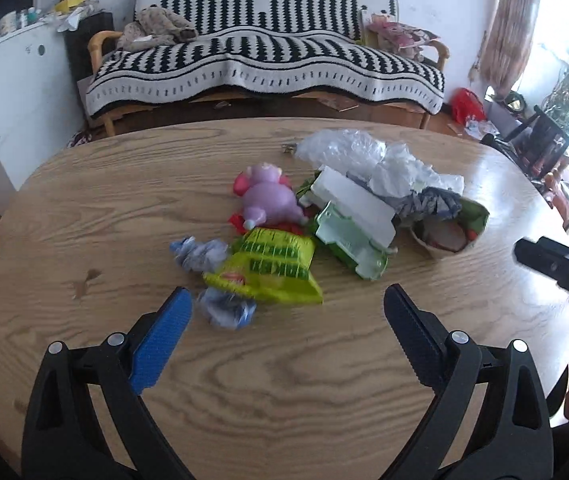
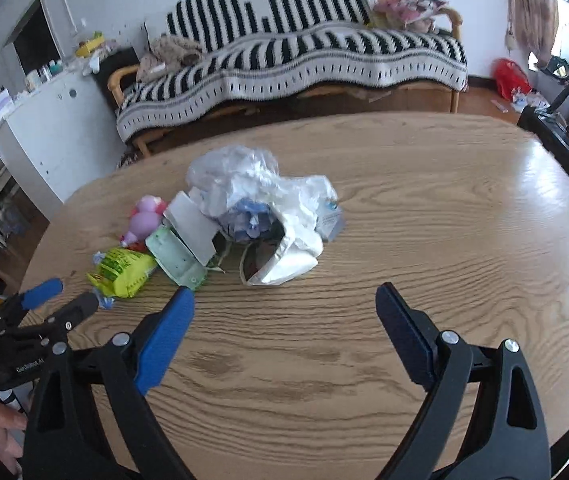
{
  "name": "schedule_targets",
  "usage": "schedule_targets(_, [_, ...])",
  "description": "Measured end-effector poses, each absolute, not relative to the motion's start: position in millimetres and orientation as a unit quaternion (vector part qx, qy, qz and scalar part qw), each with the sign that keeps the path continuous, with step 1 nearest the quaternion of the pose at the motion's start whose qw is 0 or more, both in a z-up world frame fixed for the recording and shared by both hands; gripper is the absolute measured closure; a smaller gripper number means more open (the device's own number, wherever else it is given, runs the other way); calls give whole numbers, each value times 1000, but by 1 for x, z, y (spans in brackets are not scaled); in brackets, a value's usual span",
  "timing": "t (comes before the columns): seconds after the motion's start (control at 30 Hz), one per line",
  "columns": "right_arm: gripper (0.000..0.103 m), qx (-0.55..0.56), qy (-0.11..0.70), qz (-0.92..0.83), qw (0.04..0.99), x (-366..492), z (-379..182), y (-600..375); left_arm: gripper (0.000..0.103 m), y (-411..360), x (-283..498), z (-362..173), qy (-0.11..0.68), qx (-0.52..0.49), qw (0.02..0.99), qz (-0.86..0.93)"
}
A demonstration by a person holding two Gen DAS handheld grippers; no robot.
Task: Collect trash
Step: 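Return both grippers to the table toward the popcorn bag and snack bag, then grasp the crumpled green snack bag with right gripper while left grasps the popcorn bag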
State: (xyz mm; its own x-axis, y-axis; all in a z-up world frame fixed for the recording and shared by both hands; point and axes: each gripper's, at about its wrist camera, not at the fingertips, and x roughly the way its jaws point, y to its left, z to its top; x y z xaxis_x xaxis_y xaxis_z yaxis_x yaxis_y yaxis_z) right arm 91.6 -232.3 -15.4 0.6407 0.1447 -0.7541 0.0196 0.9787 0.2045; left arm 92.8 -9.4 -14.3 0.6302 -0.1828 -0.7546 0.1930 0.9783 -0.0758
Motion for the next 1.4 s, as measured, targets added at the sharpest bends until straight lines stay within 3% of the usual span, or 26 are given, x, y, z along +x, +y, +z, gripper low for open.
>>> schedule_targets(0.37, [16,101,457,27,883,142,-49,-233,9,-12,135,-52,433,50,896,-84])
schedule_targets(0.57, [24,132,474,30,870,156,-65,-240,12,-13,146,-61,438,63,894,-72])
schedule_targets(0.6, [30,139,480,33,866,158,-69,-241,16,-14,146,-61,440,62,893,-72])
schedule_targets(0.63, [36,143,486,35,861,158,-72,-241,28,-14,146,-59,441,63,893,-68])
schedule_targets(0.67, [41,143,490,36,859,158,-75,-241,28,-16,145,-58,443,65,892,-68])
schedule_targets(0.73, [75,142,492,36,858,157,-76,-242,28,-17,142,-53,440,64,893,-70])
schedule_targets(0.83, [90,137,484,23,864,151,-68,-246,31,-18,132,-43,431,65,897,-75])
schedule_targets(1.0, [93,110,446,13,888,130,-37,-246,34,-15,116,-25,423,51,901,-78])
schedule_targets(1.1, [93,85,416,2,905,115,-18,-244,46,-15,107,-12,407,46,908,-84])
schedule_targets(1.33, [94,90,400,-2,912,93,-7,-254,66,-17,97,-6,408,23,908,-97])
schedule_targets(1.37, [93,93,400,-3,912,91,-8,-255,73,-16,97,-6,408,20,907,-98])
schedule_targets(1.4, [94,97,402,-2,910,90,-10,-257,95,-14,96,-5,407,17,908,-98])
